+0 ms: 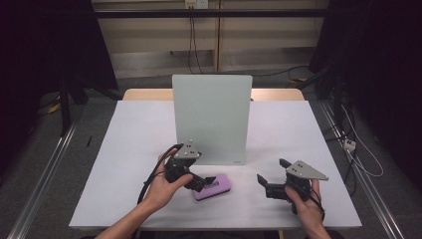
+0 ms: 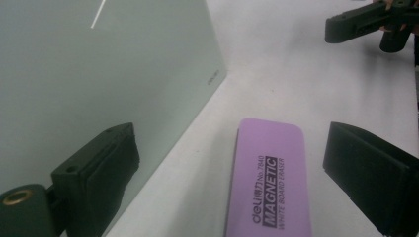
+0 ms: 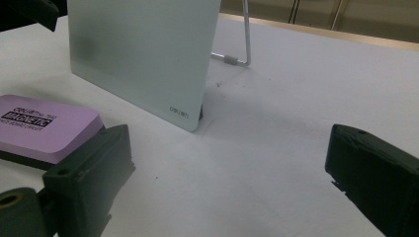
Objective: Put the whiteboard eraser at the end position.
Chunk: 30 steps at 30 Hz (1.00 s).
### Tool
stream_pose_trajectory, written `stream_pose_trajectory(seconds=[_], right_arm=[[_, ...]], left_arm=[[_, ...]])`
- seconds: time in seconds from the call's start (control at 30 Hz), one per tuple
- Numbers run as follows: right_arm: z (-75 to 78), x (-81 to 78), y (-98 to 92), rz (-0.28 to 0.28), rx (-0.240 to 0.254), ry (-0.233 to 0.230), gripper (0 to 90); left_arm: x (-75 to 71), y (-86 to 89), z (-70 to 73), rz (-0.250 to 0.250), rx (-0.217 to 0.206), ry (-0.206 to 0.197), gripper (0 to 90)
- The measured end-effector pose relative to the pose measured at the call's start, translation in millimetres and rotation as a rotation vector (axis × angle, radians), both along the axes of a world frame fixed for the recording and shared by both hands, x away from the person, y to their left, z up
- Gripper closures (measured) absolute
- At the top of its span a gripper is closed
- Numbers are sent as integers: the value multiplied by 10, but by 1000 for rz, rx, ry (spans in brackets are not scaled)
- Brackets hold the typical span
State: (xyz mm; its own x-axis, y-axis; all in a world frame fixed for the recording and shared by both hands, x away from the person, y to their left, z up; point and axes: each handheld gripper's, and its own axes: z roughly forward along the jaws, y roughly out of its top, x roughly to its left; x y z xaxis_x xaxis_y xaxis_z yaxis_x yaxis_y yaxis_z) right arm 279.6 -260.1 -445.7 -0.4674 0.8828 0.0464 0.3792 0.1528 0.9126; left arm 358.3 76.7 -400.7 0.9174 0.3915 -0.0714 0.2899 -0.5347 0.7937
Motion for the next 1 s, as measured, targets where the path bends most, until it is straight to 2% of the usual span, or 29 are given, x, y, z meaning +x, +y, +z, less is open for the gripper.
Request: stream_pose_trajectory(seconds=[0.07,0.13,0.23,0.3,0.4,0.57,0.63,0.73,0.87,0.9,1.0], right_arm=[[-3,5,5,4,-1,2,39],[-2,8,10,7,-1,1,39],[0,7,15,12,-2,0,39],[-2,9,15,12,-2,1,39],[-2,10,12,11,0,1,39],[1,4,14,12,-1,-1,39],[1,3,15,10,-3,-1,39],[1,0,17,11,-4,-2,39],[-2,-4,15,14,-7,-1,39],[-3,-4,14,14,-7,0,39],[-3,-11,11,13,-8,1,39]], left_arm=[[-4,53,8,23,-13,2,67],[-6,105,29,46,-19,-21,67],[-2,179,53,89,-66,-30,66],[3,216,62,100,-71,-37,66],[15,259,58,109,-102,-6,66],[-7,337,58,135,-93,-32,66],[-22,381,65,163,-70,-67,65],[-45,460,76,186,-67,-87,64],[-62,579,77,224,-73,-91,62],[-63,621,73,247,-69,-95,62],[-58,708,56,274,-57,-94,59]])
